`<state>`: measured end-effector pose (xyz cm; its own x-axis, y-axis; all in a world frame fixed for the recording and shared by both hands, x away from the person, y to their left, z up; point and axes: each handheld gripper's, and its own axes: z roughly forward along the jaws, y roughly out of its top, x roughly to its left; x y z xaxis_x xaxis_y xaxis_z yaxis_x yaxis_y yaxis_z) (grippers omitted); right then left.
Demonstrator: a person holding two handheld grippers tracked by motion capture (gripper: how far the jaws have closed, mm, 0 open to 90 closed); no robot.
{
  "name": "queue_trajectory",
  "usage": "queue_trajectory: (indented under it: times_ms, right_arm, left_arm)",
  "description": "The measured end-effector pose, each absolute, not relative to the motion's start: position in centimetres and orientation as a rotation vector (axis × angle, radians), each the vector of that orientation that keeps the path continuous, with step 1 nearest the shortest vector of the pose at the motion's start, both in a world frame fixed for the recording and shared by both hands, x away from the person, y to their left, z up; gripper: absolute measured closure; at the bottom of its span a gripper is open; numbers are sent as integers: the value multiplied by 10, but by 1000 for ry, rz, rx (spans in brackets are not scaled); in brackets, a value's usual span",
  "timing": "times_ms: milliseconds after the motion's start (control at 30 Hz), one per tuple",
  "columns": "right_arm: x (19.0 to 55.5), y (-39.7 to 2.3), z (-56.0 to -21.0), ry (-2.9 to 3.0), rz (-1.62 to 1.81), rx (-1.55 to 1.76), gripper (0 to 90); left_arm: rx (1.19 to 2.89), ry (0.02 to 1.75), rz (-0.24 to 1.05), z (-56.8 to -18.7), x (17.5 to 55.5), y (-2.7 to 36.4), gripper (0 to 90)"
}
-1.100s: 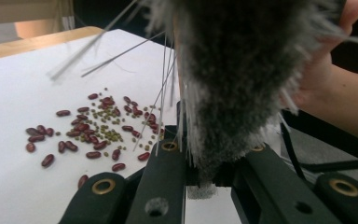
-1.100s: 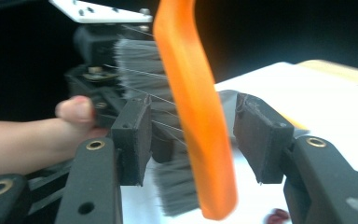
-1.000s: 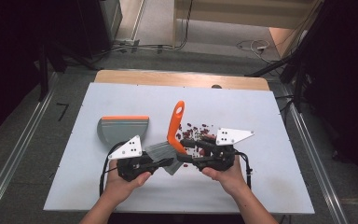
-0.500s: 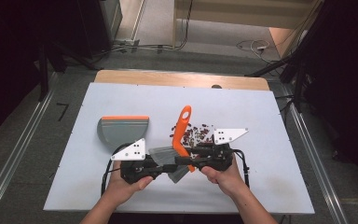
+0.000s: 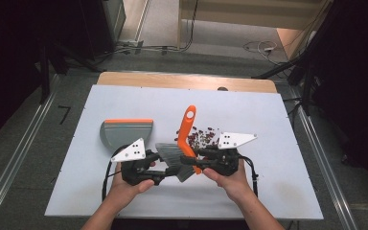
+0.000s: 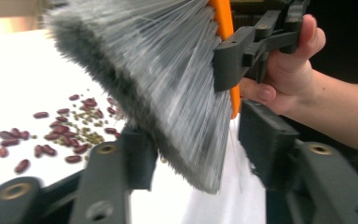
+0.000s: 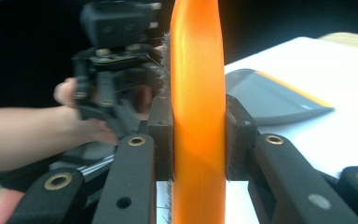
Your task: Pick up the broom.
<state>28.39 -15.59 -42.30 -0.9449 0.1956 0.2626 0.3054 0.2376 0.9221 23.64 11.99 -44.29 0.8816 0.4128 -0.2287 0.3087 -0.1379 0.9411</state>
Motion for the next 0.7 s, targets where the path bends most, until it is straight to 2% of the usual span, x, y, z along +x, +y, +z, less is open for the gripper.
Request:
queue_trajectory:
  times_ms: [33,100,167,200,233,333,367,533,700]
  right_arm:
    - [284,-156,-423,-2397,-1821,-487,684]
    - [286,-159,-423,-2408,-1836,-526,685]
    - [286,-160,-423,-2412,-1835,-547,685]
    - [286,-162,-422,-2430,-1838,-577,685]
    - [286,-162,-422,-2430,-1838,-577,685]
    - [287,-163,-421,-2464,-1837,-628,685]
    - [287,-163,-421,-2464,-1837,-628,685]
    - [288,-165,-422,-2512,-1813,-715,685]
    - [291,-169,-422,-2567,-1794,-792,685]
  left_arm:
    - [1733,563,105,-443,237,121,444]
    - [1727,572,114,-442,237,123,339]
    - [1726,587,130,-442,237,124,312]
    - [1724,599,143,-442,236,125,232]
    - [1724,615,154,-442,236,125,232]
    - [1724,628,161,-442,236,127,120]
    - [1723,634,165,-442,236,128,120]
    - [1720,662,201,-443,237,131,7]
    - [1710,675,228,-443,237,137,0]
